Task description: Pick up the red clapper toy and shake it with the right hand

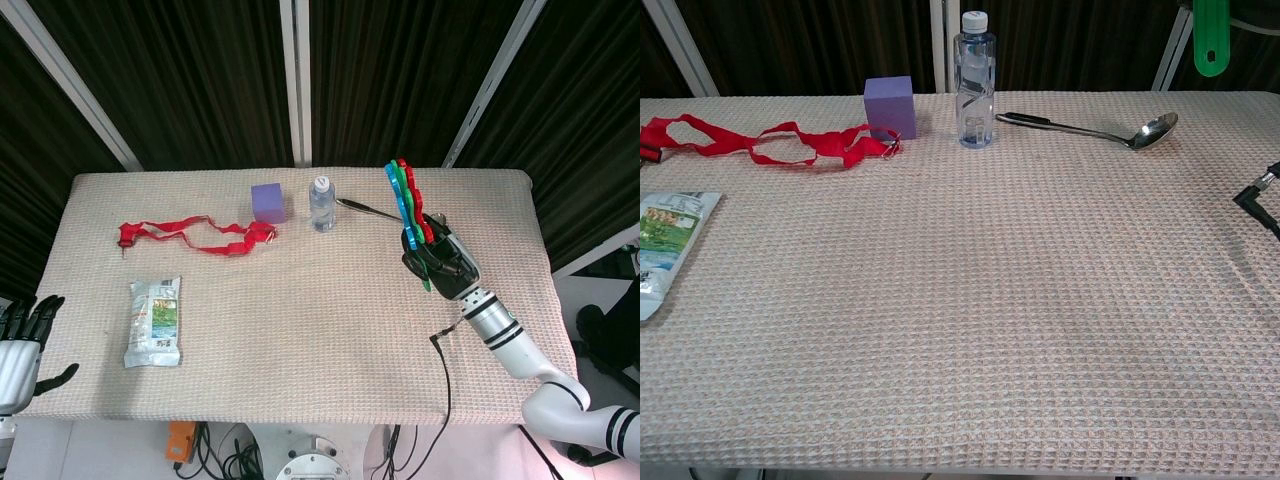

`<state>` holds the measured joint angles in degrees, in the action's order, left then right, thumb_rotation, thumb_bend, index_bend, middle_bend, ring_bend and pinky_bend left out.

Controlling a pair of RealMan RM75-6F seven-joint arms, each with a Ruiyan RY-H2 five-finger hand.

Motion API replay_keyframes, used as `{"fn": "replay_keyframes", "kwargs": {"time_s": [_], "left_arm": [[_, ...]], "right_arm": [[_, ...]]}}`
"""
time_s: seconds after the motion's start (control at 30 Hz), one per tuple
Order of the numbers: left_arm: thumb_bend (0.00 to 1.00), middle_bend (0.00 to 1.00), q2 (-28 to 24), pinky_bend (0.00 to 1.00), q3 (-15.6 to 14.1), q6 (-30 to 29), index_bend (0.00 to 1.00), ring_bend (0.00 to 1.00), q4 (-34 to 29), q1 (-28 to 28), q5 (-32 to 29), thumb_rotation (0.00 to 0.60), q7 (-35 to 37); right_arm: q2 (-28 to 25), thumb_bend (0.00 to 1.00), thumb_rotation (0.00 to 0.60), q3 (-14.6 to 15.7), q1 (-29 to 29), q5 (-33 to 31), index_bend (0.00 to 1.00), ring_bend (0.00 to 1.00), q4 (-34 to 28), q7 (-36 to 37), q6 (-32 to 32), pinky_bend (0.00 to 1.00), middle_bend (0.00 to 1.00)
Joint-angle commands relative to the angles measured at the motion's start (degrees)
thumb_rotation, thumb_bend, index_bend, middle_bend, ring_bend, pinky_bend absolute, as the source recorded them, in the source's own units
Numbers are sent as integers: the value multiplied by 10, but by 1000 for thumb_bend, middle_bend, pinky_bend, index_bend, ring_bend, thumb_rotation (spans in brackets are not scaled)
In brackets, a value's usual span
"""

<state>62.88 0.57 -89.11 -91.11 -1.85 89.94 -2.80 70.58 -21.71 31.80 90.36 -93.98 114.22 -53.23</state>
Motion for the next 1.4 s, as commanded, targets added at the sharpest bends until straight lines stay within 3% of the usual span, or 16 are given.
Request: {"fn": "replay_keyframes", "kwargs": {"time_s": [0.03,0.13,0.33,0.43,0.57,0.7,0.87,0.97,1.07,1.23,1.33,1.4], "left_arm": [[125,69,0,13,0,1,64,0,-1,0,-1,600,-1],[124,69,0,13,0,1,64,0,-1,0,-2,600,-1],[124,69,0,13,-1,0,64,0,-1,1,-3,600,-1],[124,69,1,13,-1,0,64,0,-1,1,-2,600,-2],[124,69,1,13,-1,1,64,0,-3,1,-2,600,-4],[124,69,1,13,-1,0,64,0,-3,1,-2,600,-5],[124,69,1,13,-2,3,64,0,-3,0,-2,600,-4],[125,69,1,13,-2,4,64,0,-2,-1,-2,600,-4],[125,69,2,13,-1,3,64,0,-1,-1,-3,600,-3],[125,69,3,13,-1,4,64,0,-1,-1,-2,600,-3],[125,69,3,13,-1,3,64,0,1,-1,-2,600,-2],[125,69,4,13,-1,3,64,0,1,-1,-3,600,-2]], "right_arm": [[2,534,600,45,45,46,853,807,65,-149,16,989,627],[15,524,600,44,56,10,853,808,70,-342,41,989,630],[60,516,600,55,60,-57,853,808,88,-889,19,990,610],[79,515,600,61,58,-88,856,807,85,-1091,-5,990,613],[82,494,600,67,59,-123,865,808,62,-1221,-16,990,625],[63,459,600,70,63,-159,877,808,30,-1263,-1,990,638],[55,457,600,58,58,-176,884,808,4,-1214,-15,990,631],[78,458,600,39,44,-136,885,808,9,-1109,-73,990,629],[100,452,600,16,22,-123,890,808,-11,-885,-114,990,628],[28,490,600,-47,-3,-179,884,802,-101,-465,-16,989,606],[0,480,600,-58,-19,-129,866,790,-89,-317,-6,989,587],[-6,439,600,-55,-26,-109,862,785,-80,-265,-13,989,585]]}}
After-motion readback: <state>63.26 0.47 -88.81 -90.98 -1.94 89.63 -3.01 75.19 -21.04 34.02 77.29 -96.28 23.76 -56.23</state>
